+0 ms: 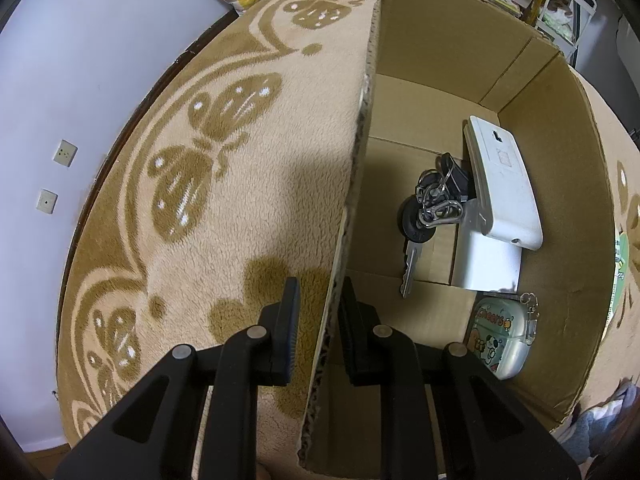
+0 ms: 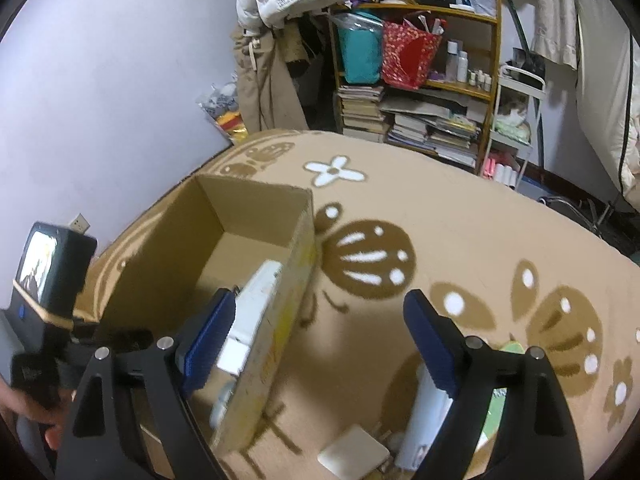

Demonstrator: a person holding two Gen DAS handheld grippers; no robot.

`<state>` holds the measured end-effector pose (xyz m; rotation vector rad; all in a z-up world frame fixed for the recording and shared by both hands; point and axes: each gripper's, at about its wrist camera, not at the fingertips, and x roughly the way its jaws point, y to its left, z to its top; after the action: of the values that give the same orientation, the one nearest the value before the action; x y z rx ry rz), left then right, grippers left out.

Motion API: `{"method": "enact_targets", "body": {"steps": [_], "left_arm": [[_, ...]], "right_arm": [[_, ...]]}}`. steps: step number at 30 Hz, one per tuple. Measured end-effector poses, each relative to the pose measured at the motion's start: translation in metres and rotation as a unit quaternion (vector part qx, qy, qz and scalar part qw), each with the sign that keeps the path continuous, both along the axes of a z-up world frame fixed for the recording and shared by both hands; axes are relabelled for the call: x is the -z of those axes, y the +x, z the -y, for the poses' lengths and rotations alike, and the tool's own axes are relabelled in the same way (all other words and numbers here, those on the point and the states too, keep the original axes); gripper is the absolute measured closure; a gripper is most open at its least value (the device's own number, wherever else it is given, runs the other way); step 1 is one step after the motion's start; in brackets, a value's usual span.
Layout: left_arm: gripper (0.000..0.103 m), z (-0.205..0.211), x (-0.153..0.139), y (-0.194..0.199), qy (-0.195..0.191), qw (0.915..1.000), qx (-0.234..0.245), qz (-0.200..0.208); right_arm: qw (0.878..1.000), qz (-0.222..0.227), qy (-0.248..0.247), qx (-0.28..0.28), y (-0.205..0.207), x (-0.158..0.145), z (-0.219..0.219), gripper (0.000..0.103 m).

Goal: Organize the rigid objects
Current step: 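Move the right gripper to the white square adapter and grasp it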

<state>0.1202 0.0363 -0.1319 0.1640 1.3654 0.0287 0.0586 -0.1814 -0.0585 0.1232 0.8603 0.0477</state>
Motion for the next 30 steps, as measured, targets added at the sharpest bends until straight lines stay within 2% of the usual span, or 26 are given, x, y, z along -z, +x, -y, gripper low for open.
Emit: {"method": "enact_targets", "body": {"steps": [7, 19, 30], "left_arm": [[0.085, -0.001, -0.001, -0.001, -0.006, 1.0000, -0.002, -0.002], [0.084, 0.000, -0.002, -0.003, 0.000, 1.0000, 0.001, -0.003], [0.084, 0.000, 0.000, -0.003, 0.004, 1.0000, 0.003, -0.005]], "right_arm": [[0.999, -0.034, 0.002, 0.014, -0.019, 0.020, 0.012, 0.012], [0.993, -0.088, 0.050, 0.054, -0.035, 0.062, 0.035, 0.012], [0.990, -0.112, 0.061, 0.059, -0.048, 0.086, 0.032, 0.012]]}}
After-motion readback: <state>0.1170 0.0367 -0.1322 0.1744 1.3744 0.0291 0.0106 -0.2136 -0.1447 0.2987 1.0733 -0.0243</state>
